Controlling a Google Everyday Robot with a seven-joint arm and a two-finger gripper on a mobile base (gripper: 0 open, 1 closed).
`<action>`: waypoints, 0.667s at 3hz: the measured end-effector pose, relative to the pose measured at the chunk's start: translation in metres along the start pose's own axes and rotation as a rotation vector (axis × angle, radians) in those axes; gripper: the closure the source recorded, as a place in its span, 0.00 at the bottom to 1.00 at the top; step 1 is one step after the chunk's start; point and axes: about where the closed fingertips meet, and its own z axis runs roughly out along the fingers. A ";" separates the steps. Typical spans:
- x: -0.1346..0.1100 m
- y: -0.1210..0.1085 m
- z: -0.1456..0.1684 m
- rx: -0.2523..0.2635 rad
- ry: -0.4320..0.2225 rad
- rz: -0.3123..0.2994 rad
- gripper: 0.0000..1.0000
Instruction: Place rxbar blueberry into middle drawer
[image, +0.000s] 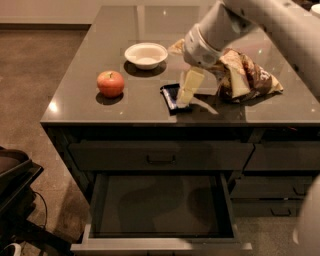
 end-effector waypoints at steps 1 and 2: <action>0.021 0.013 0.004 0.037 -0.049 0.015 0.00; 0.034 0.019 0.014 0.010 -0.097 0.028 0.00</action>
Offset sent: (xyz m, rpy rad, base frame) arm -0.0123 -0.0346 -0.0490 0.1474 0.0635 0.0221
